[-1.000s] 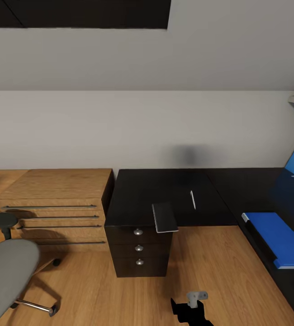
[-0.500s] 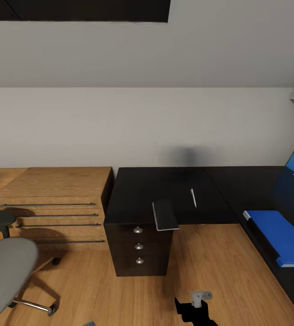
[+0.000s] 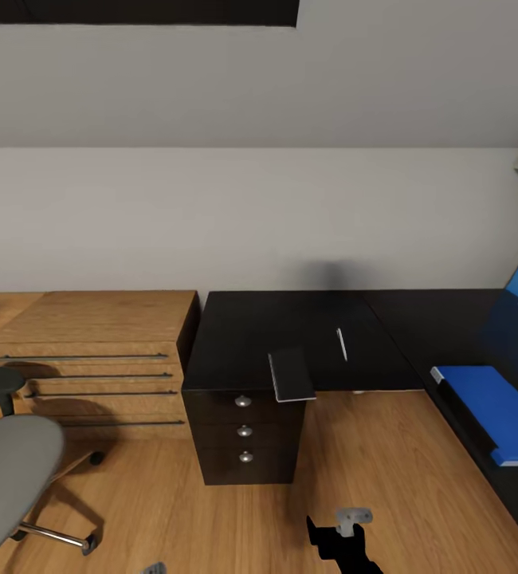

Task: In the bedroom, organize the workspace by keeping the computer under the desk, ensuring the monitor is on the desk, placing the keyboard on the desk next to the monitor, placing the mouse on the desk next to the keyboard, moving the folder from the swivel chair onto the desk next to the mouse, stacking the notebook on top of the folder with the pen on top of the notebook, and positioning the swivel chair next to the desk.

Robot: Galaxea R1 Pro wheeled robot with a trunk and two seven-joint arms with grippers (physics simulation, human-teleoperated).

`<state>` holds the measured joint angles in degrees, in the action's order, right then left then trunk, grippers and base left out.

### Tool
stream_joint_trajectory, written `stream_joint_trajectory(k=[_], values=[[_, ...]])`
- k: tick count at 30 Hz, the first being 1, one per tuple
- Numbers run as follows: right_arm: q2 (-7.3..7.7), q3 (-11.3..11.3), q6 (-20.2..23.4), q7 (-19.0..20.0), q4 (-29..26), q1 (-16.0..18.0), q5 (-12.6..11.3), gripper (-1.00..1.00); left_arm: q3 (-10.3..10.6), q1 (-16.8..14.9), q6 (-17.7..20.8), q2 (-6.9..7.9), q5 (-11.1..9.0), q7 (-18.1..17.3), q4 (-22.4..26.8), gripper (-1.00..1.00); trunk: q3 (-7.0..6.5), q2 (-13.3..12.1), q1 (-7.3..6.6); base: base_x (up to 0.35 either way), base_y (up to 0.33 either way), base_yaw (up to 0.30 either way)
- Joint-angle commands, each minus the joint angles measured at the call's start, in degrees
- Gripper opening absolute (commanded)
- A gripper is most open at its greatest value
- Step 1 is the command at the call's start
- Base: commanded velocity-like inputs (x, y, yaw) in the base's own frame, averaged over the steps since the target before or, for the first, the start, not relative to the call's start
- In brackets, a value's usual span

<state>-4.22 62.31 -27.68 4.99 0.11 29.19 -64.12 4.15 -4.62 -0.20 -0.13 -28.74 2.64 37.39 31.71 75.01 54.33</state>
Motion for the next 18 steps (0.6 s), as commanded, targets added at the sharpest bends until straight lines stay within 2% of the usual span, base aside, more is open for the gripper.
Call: stream_joint_trajectory(k=[1,3,4,5,6,7,9,10,11,13,15,17,18], values=[[-0.39,-0.26,-0.06,-0.65,-0.57,0.10,-0.69,1.00,0.31,-0.02,-0.25,0.04,-0.53,0.27,0.06,1.00,0.24,0.45,0.22,0.000,0.000,0.000],[-0.84,-0.71,0.04,-2.43,-1.85,0.20,-0.99,1.00,0.37,-0.03,-0.37,0.04,-0.53,0.27,0.06,1.00,0.60,1.25,0.66,0.000,0.000,0.000],[-1.09,-1.57,0.11,-4.54,-3.62,0.37,-1.84,1.00,0.39,-0.03,-0.47,0.04,-0.53,0.27,0.06,1.00,0.78,1.65,0.88,0.000,0.000,0.000],[-1.09,-3.20,0.16,-6.43,-5.60,0.65,-3.52,1.00,0.38,-0.03,-0.54,0.04,-0.53,0.28,0.06,1.00,0.96,2.05,1.10,0.000,0.000,0.000],[-0.70,-5.90,0.20,-7.66,-7.61,1.42,-6.15,1.00,0.34,-0.03,-0.59,0.04,-0.53,0.34,0.06,1.00,1.14,2.45,1.32,0.000,0.000,0.000],[-0.49,-7.16,0.23,-8.07,-8.47,1.86,-7.39,1.00,0.32,-0.02,-0.61,0.04,-0.53,0.36,0.06,1.00,1.32,2.85,1.54,0.000,0.000,0.000],[0.33,-11.98,0.88,-8.52,-12.49,3.68,-11.79,1.00,0.24,-0.03,-0.66,0.02,-0.53,0.42,0.04,1.00,1.67,3.65,1.98,0.000,0.000,0.000],[0.61,-14.02,1.57,-8.36,-15.00,4.22,-13.21,1.00,0.23,-0.03,-0.67,0.00,-0.54,0.46,-0.02,1.00,1.85,4.05,2.20,0.000,0.000,0.000],[0.77,-15.01,1.97,-8.25,-16.24,4.41,-13.72,1.00,0.23,-0.03,-0.69,-0.01,-0.56,0.47,-0.11,1.00,2.03,4.46,2.42,0.000,0.000,0.000],[1.77,-19.36,3.62,-7.65,-20.41,4.86,-15.01,1.00,0.35,-0.02,-0.74,-0.05,-0.59,0.49,-0.86,1.00,2.39,5.26,2.86,0.000,0.000,0.000],[2.45,-21.51,4.45,-6.90,-22.02,4.97,-15.35,1.00,0.37,-0.03,-0.75,-0.10,-0.57,0.49,-1.20,1.00,2.75,6.06,3.30,0.000,0.000,0.000],[4.17,-24.21,7.19,-3.24,-24.55,5.09,-15.70,1.00,0.45,-0.03,-0.76,-0.17,-0.54,0.49,-1.60,1.00,3.11,6.86,3.74,0.000,0.000,0.000],[4.64,-24.62,8.16,-1.87,-24.97,5.11,-15.75,1.00,0.47,-0.03,-0.76,-0.18,-0.54,0.50,-1.66,1.00,3.29,7.26,3.96,0.000,0.000,0.000]])
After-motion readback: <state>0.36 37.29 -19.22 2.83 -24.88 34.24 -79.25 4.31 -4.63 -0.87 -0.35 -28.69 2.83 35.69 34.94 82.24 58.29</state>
